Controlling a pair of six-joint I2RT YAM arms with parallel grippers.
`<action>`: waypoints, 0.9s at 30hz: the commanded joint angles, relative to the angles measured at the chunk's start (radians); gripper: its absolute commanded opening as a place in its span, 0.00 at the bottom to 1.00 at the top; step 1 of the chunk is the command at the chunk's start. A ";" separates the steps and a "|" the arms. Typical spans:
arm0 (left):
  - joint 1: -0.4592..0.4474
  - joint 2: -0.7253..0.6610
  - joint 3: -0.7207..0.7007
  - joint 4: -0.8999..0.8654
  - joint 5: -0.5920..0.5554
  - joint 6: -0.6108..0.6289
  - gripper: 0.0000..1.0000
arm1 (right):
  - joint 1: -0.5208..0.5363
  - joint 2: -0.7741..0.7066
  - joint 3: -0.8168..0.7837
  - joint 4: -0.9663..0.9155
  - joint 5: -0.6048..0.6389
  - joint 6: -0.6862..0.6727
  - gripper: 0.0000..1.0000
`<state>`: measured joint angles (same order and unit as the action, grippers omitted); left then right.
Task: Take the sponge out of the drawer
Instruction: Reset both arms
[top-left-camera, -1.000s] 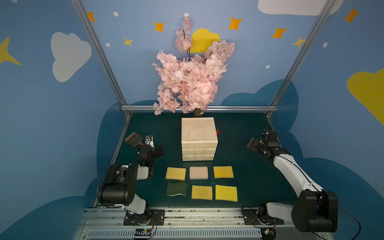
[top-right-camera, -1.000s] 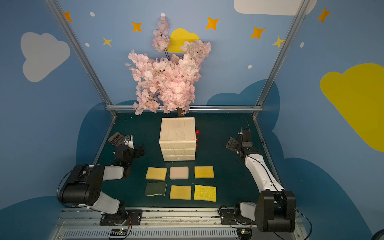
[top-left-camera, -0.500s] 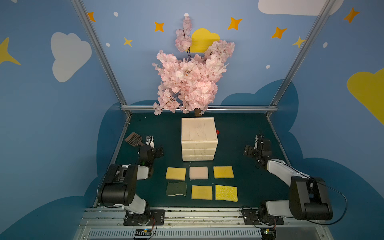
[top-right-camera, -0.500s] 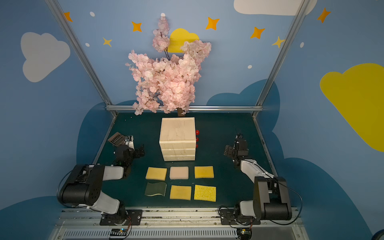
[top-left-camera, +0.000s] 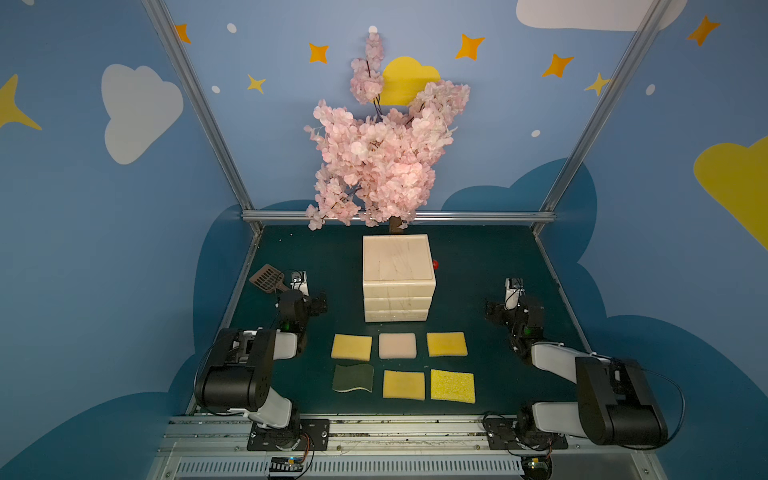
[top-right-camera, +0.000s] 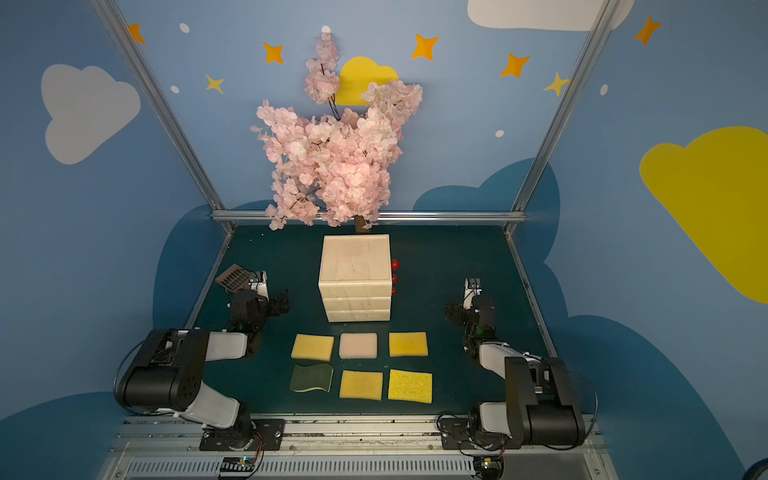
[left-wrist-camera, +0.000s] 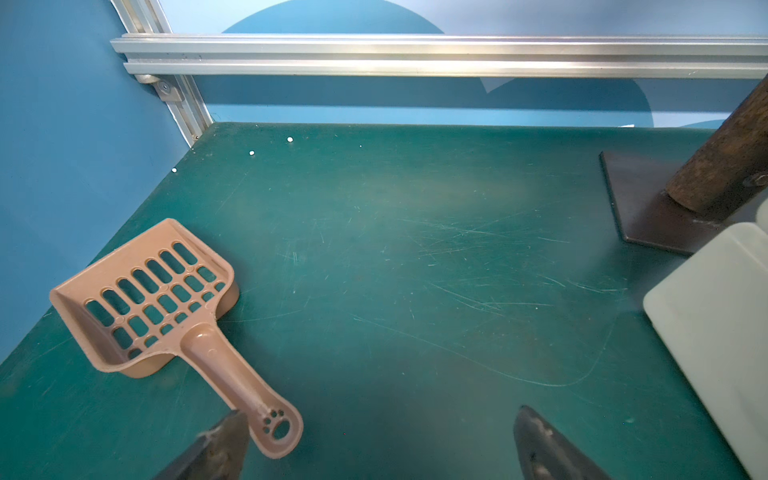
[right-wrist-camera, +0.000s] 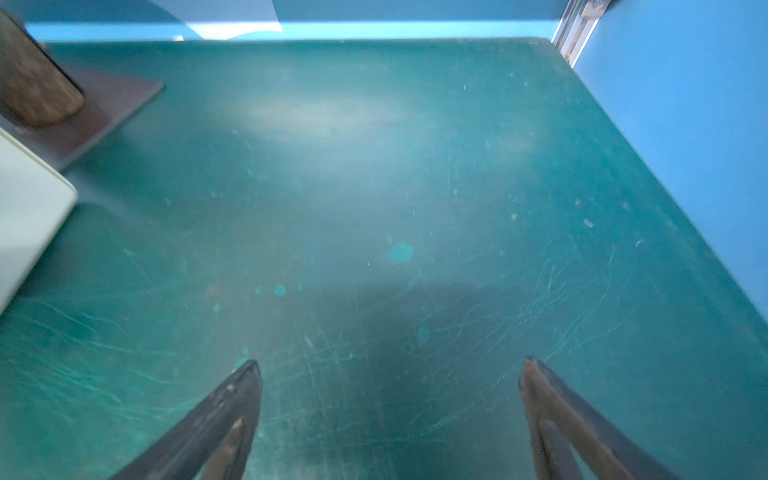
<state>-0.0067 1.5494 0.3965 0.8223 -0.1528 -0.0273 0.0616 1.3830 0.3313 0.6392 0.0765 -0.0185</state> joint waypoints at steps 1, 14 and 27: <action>0.001 -0.008 0.003 -0.002 0.011 -0.005 1.00 | 0.004 0.045 0.024 0.136 -0.031 -0.033 0.96; 0.003 -0.010 0.002 -0.002 0.011 -0.005 1.00 | -0.049 0.092 0.153 -0.073 -0.189 -0.041 0.96; 0.003 -0.009 0.001 0.000 0.011 -0.005 1.00 | -0.034 0.094 0.158 -0.081 -0.119 -0.029 0.96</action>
<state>-0.0067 1.5494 0.3965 0.8196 -0.1524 -0.0273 0.0235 1.4658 0.4751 0.5674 -0.0528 -0.0586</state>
